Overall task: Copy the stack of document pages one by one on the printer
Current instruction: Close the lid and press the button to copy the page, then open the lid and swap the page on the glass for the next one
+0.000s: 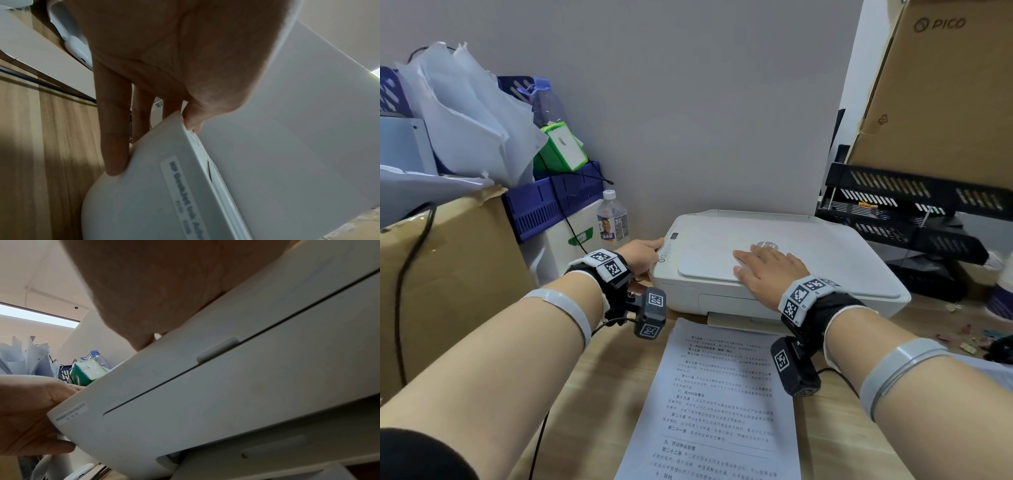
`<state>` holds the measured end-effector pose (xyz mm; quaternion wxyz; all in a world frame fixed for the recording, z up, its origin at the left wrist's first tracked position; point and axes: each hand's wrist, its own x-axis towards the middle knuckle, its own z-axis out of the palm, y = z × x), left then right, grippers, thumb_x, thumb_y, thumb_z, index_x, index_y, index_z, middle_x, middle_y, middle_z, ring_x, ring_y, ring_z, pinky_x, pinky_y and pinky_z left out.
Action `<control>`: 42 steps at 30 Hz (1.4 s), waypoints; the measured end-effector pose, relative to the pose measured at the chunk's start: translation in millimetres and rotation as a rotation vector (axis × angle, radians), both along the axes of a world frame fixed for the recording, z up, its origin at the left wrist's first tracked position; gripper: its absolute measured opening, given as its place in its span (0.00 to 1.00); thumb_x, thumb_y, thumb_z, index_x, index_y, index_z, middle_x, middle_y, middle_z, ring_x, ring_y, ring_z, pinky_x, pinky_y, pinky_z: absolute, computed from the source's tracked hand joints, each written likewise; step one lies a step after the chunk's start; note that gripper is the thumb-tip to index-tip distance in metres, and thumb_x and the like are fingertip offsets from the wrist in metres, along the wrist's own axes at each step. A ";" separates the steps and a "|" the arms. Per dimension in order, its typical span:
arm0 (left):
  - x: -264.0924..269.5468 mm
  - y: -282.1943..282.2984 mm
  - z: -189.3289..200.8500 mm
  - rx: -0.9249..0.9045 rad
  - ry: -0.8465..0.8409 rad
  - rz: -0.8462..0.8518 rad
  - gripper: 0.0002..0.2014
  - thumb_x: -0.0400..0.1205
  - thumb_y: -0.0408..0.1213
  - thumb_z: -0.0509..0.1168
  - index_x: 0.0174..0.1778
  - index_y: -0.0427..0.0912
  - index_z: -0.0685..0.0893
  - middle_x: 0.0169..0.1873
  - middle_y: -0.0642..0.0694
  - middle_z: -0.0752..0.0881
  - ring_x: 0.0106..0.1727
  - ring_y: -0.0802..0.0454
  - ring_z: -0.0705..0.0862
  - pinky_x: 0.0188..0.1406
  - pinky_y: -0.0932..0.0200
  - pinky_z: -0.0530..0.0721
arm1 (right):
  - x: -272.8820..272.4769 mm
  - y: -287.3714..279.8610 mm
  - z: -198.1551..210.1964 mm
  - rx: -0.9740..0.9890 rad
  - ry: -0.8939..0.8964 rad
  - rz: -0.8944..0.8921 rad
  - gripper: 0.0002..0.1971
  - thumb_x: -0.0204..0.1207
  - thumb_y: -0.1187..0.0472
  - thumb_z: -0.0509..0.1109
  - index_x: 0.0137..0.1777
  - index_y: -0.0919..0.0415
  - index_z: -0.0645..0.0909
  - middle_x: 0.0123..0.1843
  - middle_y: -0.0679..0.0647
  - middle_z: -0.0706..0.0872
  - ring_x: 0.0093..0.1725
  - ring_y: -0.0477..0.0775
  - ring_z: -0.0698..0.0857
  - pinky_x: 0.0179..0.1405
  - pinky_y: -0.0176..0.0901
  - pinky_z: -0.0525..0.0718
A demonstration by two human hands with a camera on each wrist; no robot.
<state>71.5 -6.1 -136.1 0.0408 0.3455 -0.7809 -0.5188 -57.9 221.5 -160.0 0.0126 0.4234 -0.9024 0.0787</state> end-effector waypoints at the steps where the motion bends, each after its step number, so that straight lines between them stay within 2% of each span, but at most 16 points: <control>1: 0.1 0.2 0.2 -0.002 -0.004 0.001 0.27 0.86 0.30 0.57 0.78 0.62 0.72 0.61 0.41 0.86 0.58 0.32 0.87 0.55 0.27 0.85 | -0.4 -0.4 0.0 0.001 -0.001 0.001 0.27 0.86 0.40 0.43 0.84 0.40 0.56 0.88 0.49 0.56 0.86 0.53 0.53 0.85 0.62 0.48; 6: -0.1 -0.2 -0.3 -0.001 0.007 0.002 0.26 0.87 0.30 0.57 0.78 0.61 0.72 0.63 0.41 0.85 0.61 0.33 0.86 0.57 0.28 0.85 | -4.5 -1.3 0.8 0.061 -0.002 0.010 0.29 0.85 0.35 0.41 0.85 0.40 0.53 0.89 0.50 0.52 0.87 0.53 0.51 0.84 0.63 0.47; 12: -0.9 -4.4 -1.4 0.028 0.005 0.001 0.23 0.86 0.30 0.58 0.66 0.66 0.79 0.56 0.41 0.88 0.58 0.31 0.88 0.57 0.26 0.84 | -8.4 -2.3 2.2 0.149 0.016 0.017 0.39 0.77 0.24 0.39 0.86 0.40 0.49 0.89 0.51 0.50 0.87 0.55 0.49 0.84 0.64 0.48; 14: -2.0 -7.0 -1.9 0.037 0.000 0.005 0.25 0.85 0.30 0.58 0.68 0.66 0.79 0.56 0.41 0.88 0.57 0.31 0.88 0.56 0.27 0.85 | -9.6 -2.0 5.6 0.161 0.000 0.020 0.40 0.76 0.23 0.42 0.86 0.40 0.50 0.89 0.52 0.50 0.88 0.56 0.49 0.84 0.64 0.49; 18: -0.3 -3.1 0.8 0.010 -0.006 -0.004 0.25 0.84 0.28 0.57 0.64 0.66 0.80 0.55 0.39 0.89 0.54 0.34 0.89 0.55 0.27 0.85 | -13.9 -2.5 14.9 0.137 -0.039 0.055 0.42 0.74 0.22 0.50 0.85 0.42 0.57 0.87 0.53 0.60 0.86 0.57 0.55 0.82 0.64 0.59; 20: -0.7 -0.4 2.9 -0.041 -0.020 -0.025 0.25 0.85 0.27 0.55 0.60 0.67 0.79 0.54 0.37 0.89 0.51 0.35 0.89 0.53 0.28 0.87 | -14.6 -2.2 19.4 0.102 -0.086 0.059 0.41 0.74 0.23 0.55 0.84 0.42 0.60 0.86 0.52 0.62 0.86 0.56 0.55 0.82 0.62 0.59; 22: -1.4 1.7 6.2 -0.096 -0.034 -0.038 0.25 0.85 0.26 0.55 0.59 0.67 0.78 0.48 0.42 0.89 0.44 0.41 0.88 0.47 0.40 0.91 | -15.0 -1.1 23.6 0.080 -0.099 0.054 0.41 0.73 0.23 0.58 0.83 0.41 0.63 0.85 0.52 0.65 0.85 0.56 0.60 0.81 0.60 0.62; 24: -3.0 -2.0 8.9 -0.165 -0.040 -0.042 0.25 0.83 0.25 0.59 0.63 0.62 0.84 0.46 0.45 0.90 0.44 0.45 0.85 0.46 0.51 0.88 | -13.1 -0.7 29.2 0.091 -0.069 0.043 0.40 0.70 0.21 0.58 0.80 0.38 0.67 0.80 0.49 0.72 0.78 0.56 0.71 0.74 0.59 0.72; 26: -5.3 -5.2 14.8 -0.342 -0.056 -0.073 0.22 0.80 0.26 0.64 0.66 0.50 0.87 0.54 0.44 0.90 0.53 0.45 0.86 0.57 0.51 0.86 | -8.8 -0.5 35.4 0.127 0.013 0.026 0.36 0.69 0.20 0.57 0.73 0.37 0.73 0.70 0.45 0.80 0.68 0.54 0.79 0.63 0.55 0.79; 28: -7.7 -5.1 23.6 -0.538 -0.074 -0.073 0.18 0.79 0.30 0.69 0.64 0.47 0.87 0.60 0.45 0.89 0.59 0.45 0.87 0.61 0.51 0.86 | -2.7 0.6 41.0 0.149 0.138 0.015 0.30 0.70 0.20 0.57 0.62 0.37 0.78 0.59 0.43 0.84 0.57 0.52 0.82 0.52 0.50 0.79; 30: -10.6 -3.8 32.4 -0.623 -0.075 -0.113 0.20 0.78 0.32 0.72 0.67 0.49 0.85 0.62 0.46 0.87 0.59 0.46 0.87 0.57 0.57 0.85 | 1.2 1.1 45.1 0.142 0.236 0.022 0.27 0.71 0.21 0.56 0.55 0.38 0.79 0.52 0.42 0.84 0.52 0.51 0.82 0.46 0.48 0.77; 32: -14.4 -0.9 38.8 -0.651 -0.076 -0.208 0.26 0.78 0.29 0.70 0.72 0.50 0.81 0.59 0.45 0.88 0.55 0.48 0.87 0.49 0.60 0.82 | 2.4 2.2 50.7 0.112 0.280 0.025 0.25 0.73 0.22 0.55 0.52 0.39 0.80 0.50 0.41 0.85 0.52 0.51 0.82 0.48 0.48 0.78; 35: -22.7 2.3 42.6 -0.625 0.024 -0.310 0.29 0.77 0.28 0.72 0.75 0.48 0.78 0.42 0.47 0.90 0.40 0.53 0.86 0.42 0.61 0.82 | 3.7 4.3 71.1 0.029 0.353 -0.002 0.26 0.77 0.25 0.54 0.51 0.42 0.83 0.47 0.44 0.87 0.49 0.53 0.84 0.45 0.45 0.80; 37: -29.5 5.1 47.0 -0.446 0.167 -0.313 0.23 0.78 0.26 0.72 0.69 0.44 0.82 0.43 0.40 0.90 0.41 0.51 0.88 0.44 0.59 0.87 | 3.0 4.2 93.9 -0.056 0.388 -0.051 0.27 0.78 0.27 0.54 0.50 0.46 0.85 0.46 0.48 0.88 0.48 0.56 0.85 0.45 0.46 0.82; 40: -44.8 10.7 60.8 -0.283 0.383 -0.205 0.08 0.82 0.29 0.69 0.56 0.31 0.85 0.49 0.31 0.89 0.44 0.45 0.89 0.52 0.51 0.88 | -2.8 -5.5 124.0 -0.224 0.478 -0.089 0.23 0.80 0.33 0.60 0.54 0.50 0.84 0.50 0.52 0.87 0.53 0.60 0.84 0.53 0.52 0.82; 42: -60.9 11.0 70.2 -0.216 0.501 -0.125 0.04 0.84 0.31 0.68 0.47 0.33 0.84 0.45 0.32 0.87 0.43 0.43 0.87 0.55 0.48 0.88 | -6.8 -14.5 134.8 -0.394 0.569 -0.100 0.16 0.78 0.44 0.69 0.58 0.53 0.80 0.53 0.55 0.83 0.56 0.62 0.81 0.57 0.55 0.79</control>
